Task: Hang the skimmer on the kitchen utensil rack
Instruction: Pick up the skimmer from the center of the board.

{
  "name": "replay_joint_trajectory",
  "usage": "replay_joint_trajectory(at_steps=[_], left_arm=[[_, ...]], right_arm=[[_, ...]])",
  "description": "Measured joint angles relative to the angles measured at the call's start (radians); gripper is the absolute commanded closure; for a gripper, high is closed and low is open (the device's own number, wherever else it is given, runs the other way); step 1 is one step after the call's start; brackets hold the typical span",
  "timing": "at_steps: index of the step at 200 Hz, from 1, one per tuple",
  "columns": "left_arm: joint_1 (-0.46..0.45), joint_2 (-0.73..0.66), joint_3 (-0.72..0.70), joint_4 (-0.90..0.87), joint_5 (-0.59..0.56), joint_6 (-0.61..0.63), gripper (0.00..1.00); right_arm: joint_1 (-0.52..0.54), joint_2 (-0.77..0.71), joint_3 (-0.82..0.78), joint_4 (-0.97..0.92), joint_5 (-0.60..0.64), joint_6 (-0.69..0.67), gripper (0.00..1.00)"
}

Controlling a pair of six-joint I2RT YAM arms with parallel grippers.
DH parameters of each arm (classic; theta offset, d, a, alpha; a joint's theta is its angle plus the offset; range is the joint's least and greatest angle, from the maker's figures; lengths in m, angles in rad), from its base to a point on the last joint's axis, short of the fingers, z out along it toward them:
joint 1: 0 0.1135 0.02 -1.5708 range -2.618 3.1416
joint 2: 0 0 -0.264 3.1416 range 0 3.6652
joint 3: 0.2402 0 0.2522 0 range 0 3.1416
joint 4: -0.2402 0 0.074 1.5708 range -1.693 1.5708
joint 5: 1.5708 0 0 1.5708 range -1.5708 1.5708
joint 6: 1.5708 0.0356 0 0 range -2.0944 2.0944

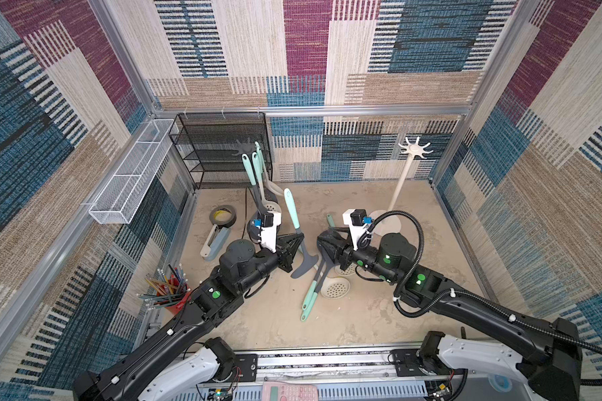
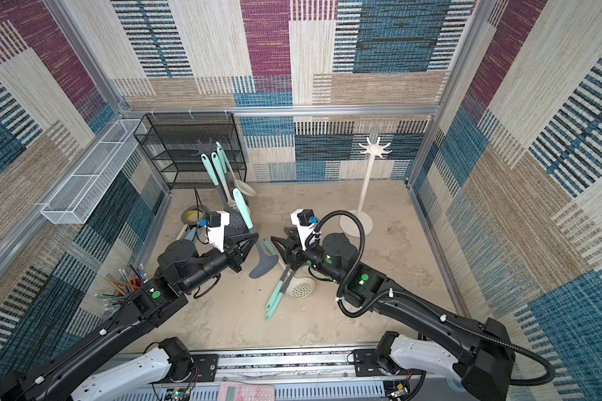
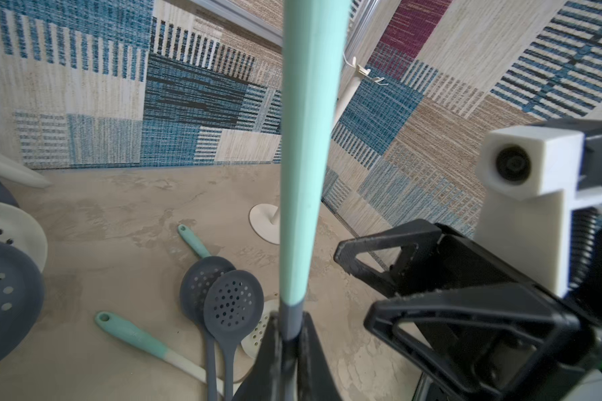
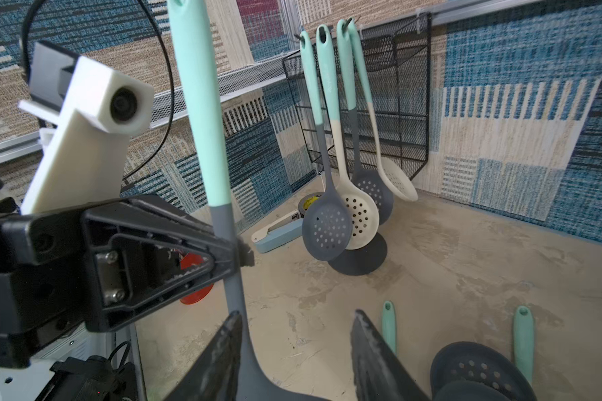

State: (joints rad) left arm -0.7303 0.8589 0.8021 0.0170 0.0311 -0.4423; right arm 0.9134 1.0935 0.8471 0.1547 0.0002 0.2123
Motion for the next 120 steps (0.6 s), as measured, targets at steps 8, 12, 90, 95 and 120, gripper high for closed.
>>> replay_joint_trajectory(at_steps=[8, 12, 90, 95, 120], left_arm=[[0.0, -0.002, 0.0, -0.009, -0.015, -0.003, 1.0], [0.0, -0.003, 0.0, -0.014, -0.026, -0.005, 1.0], [0.0, -0.024, 0.0, -0.068, -0.137, -0.036, 1.0], [0.0, -0.025, 0.0, -0.068, -0.14, -0.037, 1.0], [0.0, -0.024, 0.0, -0.076, -0.162, -0.038, 1.0]], right_arm=[[0.013, 0.014, 0.0, 0.007, 0.005, 0.002, 0.48], [0.019, 0.022, 0.0, 0.011, 0.01, 0.003, 0.48], [0.072, 0.189, 0.039, 0.081, 0.011, 0.007, 0.47], [0.076, 0.201, 0.044, 0.086, 0.011, 0.007, 0.47], [0.091, 0.247, 0.065, 0.094, 0.012, 0.006, 0.48]])
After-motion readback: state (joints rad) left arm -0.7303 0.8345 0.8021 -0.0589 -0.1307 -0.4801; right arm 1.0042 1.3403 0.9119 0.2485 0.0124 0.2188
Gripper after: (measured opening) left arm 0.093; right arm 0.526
